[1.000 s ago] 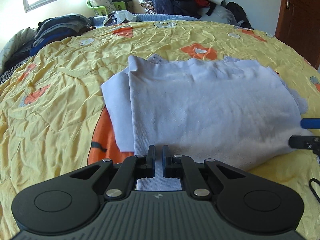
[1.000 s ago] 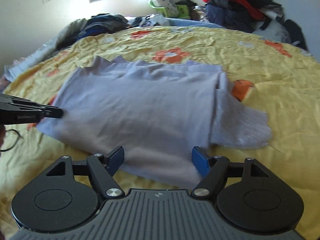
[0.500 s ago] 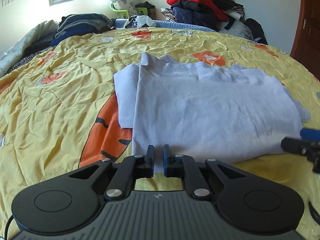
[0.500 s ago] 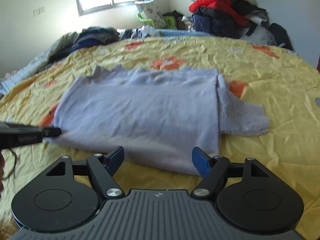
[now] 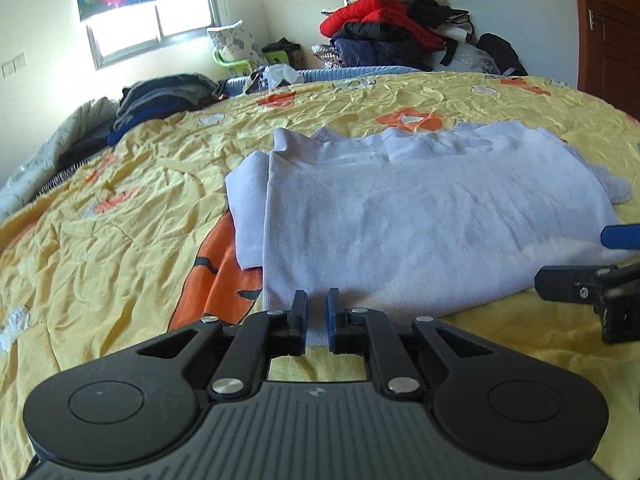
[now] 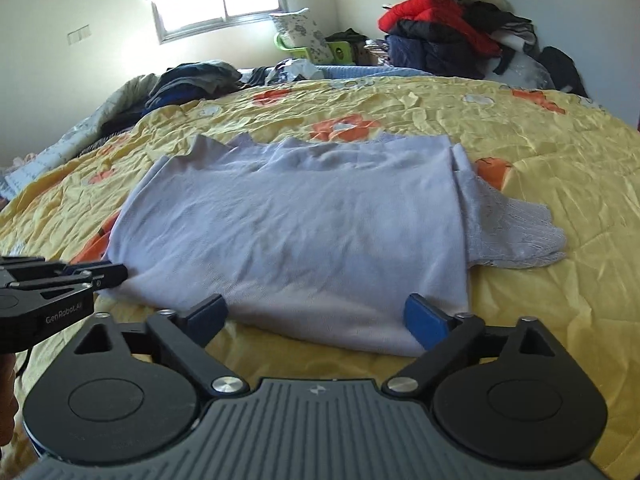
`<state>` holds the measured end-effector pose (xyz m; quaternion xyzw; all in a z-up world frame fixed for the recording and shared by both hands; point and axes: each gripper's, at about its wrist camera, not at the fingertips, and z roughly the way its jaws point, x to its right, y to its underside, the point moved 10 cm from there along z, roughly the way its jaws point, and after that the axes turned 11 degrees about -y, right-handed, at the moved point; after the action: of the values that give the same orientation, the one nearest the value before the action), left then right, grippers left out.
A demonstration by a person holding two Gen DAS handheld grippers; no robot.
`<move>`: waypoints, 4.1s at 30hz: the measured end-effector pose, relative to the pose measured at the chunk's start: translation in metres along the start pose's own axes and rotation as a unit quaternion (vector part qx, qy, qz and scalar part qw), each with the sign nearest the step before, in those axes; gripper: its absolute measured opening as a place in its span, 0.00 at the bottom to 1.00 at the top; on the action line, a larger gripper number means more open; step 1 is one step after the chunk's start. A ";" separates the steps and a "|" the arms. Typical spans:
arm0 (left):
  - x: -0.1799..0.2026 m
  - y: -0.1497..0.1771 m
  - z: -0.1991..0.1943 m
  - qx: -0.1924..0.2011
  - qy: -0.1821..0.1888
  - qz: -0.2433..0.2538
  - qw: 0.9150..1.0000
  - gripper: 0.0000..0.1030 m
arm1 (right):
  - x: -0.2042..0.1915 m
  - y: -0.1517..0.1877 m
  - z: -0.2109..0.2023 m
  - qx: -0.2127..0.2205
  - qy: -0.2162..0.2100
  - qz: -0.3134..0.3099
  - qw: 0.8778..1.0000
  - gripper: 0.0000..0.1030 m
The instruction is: Fold small clothes
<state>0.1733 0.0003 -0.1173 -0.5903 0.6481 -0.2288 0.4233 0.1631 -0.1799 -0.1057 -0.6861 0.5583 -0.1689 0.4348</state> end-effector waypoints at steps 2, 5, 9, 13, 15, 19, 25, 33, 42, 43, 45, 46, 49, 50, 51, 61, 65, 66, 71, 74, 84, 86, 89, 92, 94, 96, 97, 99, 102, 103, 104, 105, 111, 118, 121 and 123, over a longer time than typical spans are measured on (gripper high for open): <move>0.003 0.002 -0.002 0.016 -0.011 0.017 1.000 0.09 | -0.006 0.003 0.004 -0.008 0.013 -0.023 1.000 1.00; 0.007 0.004 -0.005 0.036 -0.025 0.034 0.998 0.09 | -0.011 0.006 0.009 -0.024 0.038 -0.054 0.998 1.00; 0.008 0.003 -0.005 0.037 -0.029 0.040 0.998 0.09 | -0.013 0.007 0.010 -0.029 0.046 -0.065 0.996 1.00; 0.007 0.003 -0.004 0.036 -0.023 0.032 0.999 0.09 | -0.013 0.008 0.010 -0.029 0.046 -0.065 0.996 1.00; 0.007 0.004 -0.004 0.036 -0.023 0.031 0.999 0.09 | -0.013 0.007 0.010 -0.030 0.047 -0.066 0.996 1.00; 0.007 0.003 -0.004 0.036 -0.023 0.031 0.999 0.09 | -0.013 0.008 0.010 -0.029 0.046 -0.065 0.996 1.00; -0.007 0.005 -0.010 0.016 0.015 -0.004 1.000 0.10 | -0.021 0.007 0.003 -0.020 0.028 -0.056 0.998 1.00; -0.077 -0.019 0.018 -0.053 0.055 -0.133 0.988 0.10 | -0.074 -0.010 -0.001 0.000 0.012 -0.158 0.987 1.00; -0.090 -0.057 0.068 -0.080 0.102 -0.167 0.977 0.72 | -0.148 0.008 0.028 -0.012 0.073 -0.396 0.915 1.00; -0.089 -0.059 0.072 -0.085 0.106 -0.164 0.977 0.72 | -0.153 0.011 0.030 -0.012 0.079 -0.411 0.908 1.00; -0.085 -0.060 0.081 -0.101 0.123 -0.161 0.974 0.72 | -0.160 0.014 0.034 -0.008 0.089 -0.426 0.900 0.99; -0.083 -0.060 0.085 -0.110 0.134 -0.163 0.971 0.72 | -0.162 0.013 0.036 -0.004 0.093 -0.428 0.899 0.99; -0.071 -0.060 0.098 -0.140 0.183 -0.175 0.957 0.72 | -0.167 0.008 0.043 -0.003 0.096 -0.426 0.900 0.96; -0.068 -0.060 0.101 -0.148 0.194 -0.180 0.953 0.72 | -0.169 0.006 0.046 -0.003 0.097 -0.425 0.900 0.90; -0.065 -0.059 0.105 -0.155 0.205 -0.186 0.948 0.72 | -0.170 0.005 0.049 -0.003 0.097 -0.424 0.900 0.87; -0.063 -0.072 0.132 -0.164 0.238 -0.231 0.929 0.72 | -0.178 -0.009 0.074 0.002 0.116 -0.426 0.897 0.87; -0.062 -0.079 0.142 -0.168 0.254 -0.251 0.919 0.72 | -0.180 -0.010 0.078 0.005 0.114 -0.425 0.898 0.83; -0.060 -0.081 0.144 -0.169 0.258 -0.253 0.917 0.71 | -0.182 -0.010 0.081 0.004 0.112 -0.426 0.898 0.80; -0.051 -0.091 0.153 -0.167 0.256 -0.245 0.920 0.71 | -0.189 -0.011 0.089 0.002 0.107 -0.434 0.894 0.67; -0.048 -0.092 0.158 -0.164 0.243 -0.241 0.925 0.55 | -0.194 -0.010 0.096 -0.005 0.103 -0.438 0.893 0.55; -0.043 -0.095 0.158 -0.148 0.208 -0.210 0.944 0.11 | -0.200 -0.005 0.105 -0.016 0.082 -0.438 0.895 0.11; -0.042 -0.098 0.153 -0.136 0.198 -0.198 0.950 0.11 | -0.199 -0.007 0.102 -0.007 0.075 -0.432 0.899 0.10; -0.042 -0.105 0.145 -0.125 0.188 -0.190 0.955 0.11 | -0.197 -0.012 0.093 0.014 0.066 -0.423 0.904 0.09; -0.043 -0.114 0.135 -0.115 0.184 -0.187 0.958 0.11 | -0.192 -0.017 0.078 0.036 0.059 -0.410 0.910 0.09; -0.043 -0.120 0.128 -0.108 0.181 -0.184 0.960 0.11 | -0.188 -0.023 0.068 0.047 0.051 -0.391 0.918 0.08; -0.040 -0.126 0.122 -0.100 0.174 -0.178 0.963 0.11 | -0.183 -0.029 0.056 0.058 0.044 -0.367 0.927 0.08; -0.039 -0.129 0.119 -0.098 0.171 -0.176 0.965 0.11 | -0.180 -0.032 0.051 0.063 0.039 -0.354 0.932 0.08; -0.035 -0.134 0.114 -0.094 0.165 -0.175 0.966 0.11 | -0.174 -0.038 0.042 0.070 0.028 -0.328 0.942 0.08; -0.030 -0.140 0.108 -0.089 0.156 -0.171 0.969 0.11 | -0.164 -0.046 0.031 0.079 0.013 -0.290 0.954 0.08; -0.028 -0.141 0.106 -0.088 0.154 -0.170 0.969 0.11 | -0.161 -0.046 0.028 0.082 0.012 -0.282 0.956 0.08; -0.026 -0.142 0.104 -0.087 0.151 -0.168 0.970 0.11 | -0.160 -0.046 0.025 0.085 0.012 -0.276 0.957 0.08; -0.024 -0.144 0.103 -0.085 0.147 -0.164 0.972 0.11 | -0.156 -0.045 0.023 0.087 0.011 -0.270 0.959 0.08; -0.010 -0.151 0.093 -0.072 0.122 -0.133 0.981 0.11 | -0.139 -0.045 0.010 0.094 0.004 -0.233 0.968 0.07; 0.011 -0.160 0.081 -0.050 0.095 -0.097 0.989 0.11 | -0.117 -0.048 0.004 0.100 0.009 -0.204 0.974 0.07; 0.021 -0.163 0.075 -0.038 0.085 -0.082 0.992 0.11 | -0.110 -0.047 0.001 0.101 0.014 -0.198 0.975 0.07; 0.027 -0.166 0.071 -0.033 0.083 -0.074 0.993 0.11 | -0.106 -0.046 -0.002 0.103 0.017 -0.195 0.975 0.07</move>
<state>0.3275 -0.0439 -0.0305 -0.6288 0.6429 -0.2863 0.3307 0.1562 -0.0836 -0.0419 -0.7306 0.4006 -0.3186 0.4519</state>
